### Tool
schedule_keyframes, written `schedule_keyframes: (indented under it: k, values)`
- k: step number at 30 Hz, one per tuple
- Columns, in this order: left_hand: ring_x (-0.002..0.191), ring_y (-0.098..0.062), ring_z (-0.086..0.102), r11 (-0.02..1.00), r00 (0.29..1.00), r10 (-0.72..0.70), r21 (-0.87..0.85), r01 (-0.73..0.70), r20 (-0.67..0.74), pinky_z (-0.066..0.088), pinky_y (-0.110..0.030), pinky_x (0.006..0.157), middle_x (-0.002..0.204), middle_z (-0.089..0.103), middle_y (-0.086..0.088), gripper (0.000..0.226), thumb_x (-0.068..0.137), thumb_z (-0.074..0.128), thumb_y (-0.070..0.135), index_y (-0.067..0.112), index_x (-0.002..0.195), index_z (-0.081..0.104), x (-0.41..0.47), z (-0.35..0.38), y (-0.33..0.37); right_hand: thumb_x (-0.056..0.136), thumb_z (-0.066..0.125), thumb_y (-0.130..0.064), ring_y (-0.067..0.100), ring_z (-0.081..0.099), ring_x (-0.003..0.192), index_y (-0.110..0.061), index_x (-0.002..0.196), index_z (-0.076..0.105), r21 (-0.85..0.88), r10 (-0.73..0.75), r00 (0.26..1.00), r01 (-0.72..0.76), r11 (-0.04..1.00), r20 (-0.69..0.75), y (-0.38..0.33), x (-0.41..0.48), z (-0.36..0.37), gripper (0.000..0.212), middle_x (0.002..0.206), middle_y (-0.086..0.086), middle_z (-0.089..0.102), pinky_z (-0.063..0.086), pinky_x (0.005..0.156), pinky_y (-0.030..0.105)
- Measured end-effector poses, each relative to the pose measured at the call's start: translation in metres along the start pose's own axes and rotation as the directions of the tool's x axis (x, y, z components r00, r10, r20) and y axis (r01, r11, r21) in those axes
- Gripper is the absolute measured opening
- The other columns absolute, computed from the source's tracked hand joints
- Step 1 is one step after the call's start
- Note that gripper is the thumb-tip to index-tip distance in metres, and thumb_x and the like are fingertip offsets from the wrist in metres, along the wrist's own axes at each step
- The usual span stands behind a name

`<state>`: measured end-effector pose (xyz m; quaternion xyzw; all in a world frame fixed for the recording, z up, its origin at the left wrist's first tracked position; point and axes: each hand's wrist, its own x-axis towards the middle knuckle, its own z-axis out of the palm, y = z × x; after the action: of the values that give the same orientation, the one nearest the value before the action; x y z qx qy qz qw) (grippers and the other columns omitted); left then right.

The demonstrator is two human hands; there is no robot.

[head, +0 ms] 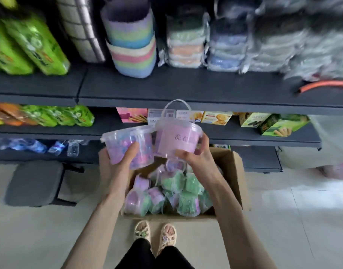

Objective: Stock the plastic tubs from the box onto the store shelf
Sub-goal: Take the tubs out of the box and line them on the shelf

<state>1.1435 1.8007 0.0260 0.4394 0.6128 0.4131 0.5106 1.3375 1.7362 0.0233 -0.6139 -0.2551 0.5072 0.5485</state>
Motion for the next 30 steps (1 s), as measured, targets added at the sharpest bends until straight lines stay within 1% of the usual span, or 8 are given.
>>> schedule_keyframes:
  k: [3, 5, 8, 13, 17, 21, 24, 30]
  values:
    - [0.082, 0.012, 0.06, 0.978, 0.983, 0.185, -0.099, -0.183, 0.011, 0.043, -0.002, 0.063, 0.102, 0.065, 0.011, 0.073, 0.048, 0.074, 0.066, 0.027, 0.107, 0.056, 0.007, -0.004, 0.066, 0.057, 0.083, -0.023, 0.01, 0.066, 0.097, -0.03, 0.137, 0.028, -0.058, -0.182, 0.982, 0.186, 0.981, 0.057, -0.075, 0.002, 0.012, 0.097, 0.117, 0.004, 0.061, 0.054, 0.071, 0.021]
    - [0.093, 0.01, 0.06, 0.936, 0.952, 0.307, -0.182, -0.302, 0.003, 0.046, -0.004, 0.07, 0.112, 0.062, 0.012, 0.093, 0.051, 0.078, 0.059, 0.022, 0.129, 0.045, 0.015, -0.007, 0.11, 0.057, 0.084, -0.023, 0.009, 0.064, 0.099, -0.03, 0.137, 0.027, -0.08, -0.301, 0.95, 0.307, 0.948, 0.085, -0.126, 0.004, 0.019, 0.098, 0.121, 0.004, 0.058, 0.054, 0.071, 0.019]
    - [0.11, 0.011, 0.053, 0.84, 0.867, 0.498, -0.249, -0.483, 0.0, 0.047, -0.011, 0.084, 0.124, 0.052, 0.023, 0.104, 0.058, 0.079, 0.057, 0.04, 0.142, 0.021, 0.026, -0.011, 0.173, 0.059, 0.083, -0.016, 0.0, 0.065, 0.094, -0.027, 0.14, 0.024, -0.089, -0.486, 0.869, 0.493, 0.865, 0.094, -0.195, 0.011, 0.031, 0.101, 0.117, -0.001, 0.058, 0.052, 0.068, 0.014]
    - [0.122, -0.005, 0.05, 0.679, 0.701, 0.713, -0.229, -0.697, -0.018, 0.046, -0.03, 0.098, 0.138, 0.046, 0.008, 0.093, 0.061, 0.079, 0.056, 0.042, 0.137, 0.028, 0.059, -0.015, 0.264, 0.058, 0.084, -0.01, -0.008, 0.063, 0.093, -0.028, 0.145, 0.011, -0.115, -0.666, 0.737, 0.676, 0.728, 0.113, -0.286, 0.029, 0.051, 0.115, 0.112, -0.014, 0.058, 0.05, 0.068, 0.009]
    - [0.113, -0.005, 0.056, 0.626, 0.636, 0.771, -0.171, -0.761, -0.01, 0.049, -0.037, 0.093, 0.125, 0.055, 0.009, 0.091, 0.056, 0.081, 0.057, 0.041, 0.129, 0.029, 0.1, -0.016, 0.31, 0.055, 0.089, -0.019, -0.003, 0.061, 0.104, -0.027, 0.141, 0.017, -0.183, -0.708, 0.7, 0.71, 0.68, 0.09, -0.329, 0.056, 0.068, 0.113, 0.122, -0.008, 0.056, 0.051, 0.079, 0.014]
    - [0.109, -0.005, 0.054, 0.572, 0.57, 0.82, -0.069, -0.817, 0.044, 0.045, -0.013, 0.081, 0.119, 0.051, 0.011, 0.086, 0.052, 0.083, 0.055, 0.042, 0.118, 0.029, 0.148, -0.017, 0.338, 0.051, 0.086, -0.032, 0.011, 0.047, 0.125, -0.053, 0.134, 0.008, -0.297, -0.729, 0.681, 0.712, 0.636, 0.071, -0.346, 0.089, 0.09, 0.116, 0.141, -0.002, 0.039, 0.046, 0.099, 0.023]
    - [0.107, 0.001, 0.049, 0.553, 0.545, 0.826, -0.021, -0.833, 0.142, 0.04, -0.003, 0.074, 0.12, 0.045, 0.01, 0.088, 0.051, 0.087, 0.044, 0.043, 0.117, 0.028, 0.184, -0.015, 0.35, 0.048, 0.088, -0.037, 0.019, 0.045, 0.124, -0.035, 0.143, 0.007, -0.393, -0.69, 0.723, 0.643, 0.657, 0.029, -0.348, 0.118, 0.103, 0.125, 0.14, 0.002, 0.038, 0.042, 0.102, 0.032]
    - [0.12, -0.005, 0.042, 0.621, 0.611, 0.697, 0.111, -0.776, 0.375, 0.037, -0.013, 0.087, 0.127, 0.044, 0.026, 0.094, 0.06, 0.084, 0.04, 0.039, 0.135, 0.027, 0.24, -0.022, 0.349, 0.052, 0.092, -0.034, 0.016, 0.028, 0.118, -0.023, 0.143, 0.009, -0.527, -0.665, 0.744, 0.542, 0.655, -0.061, -0.343, 0.159, 0.112, 0.123, 0.129, -0.002, 0.016, 0.031, 0.096, 0.025]
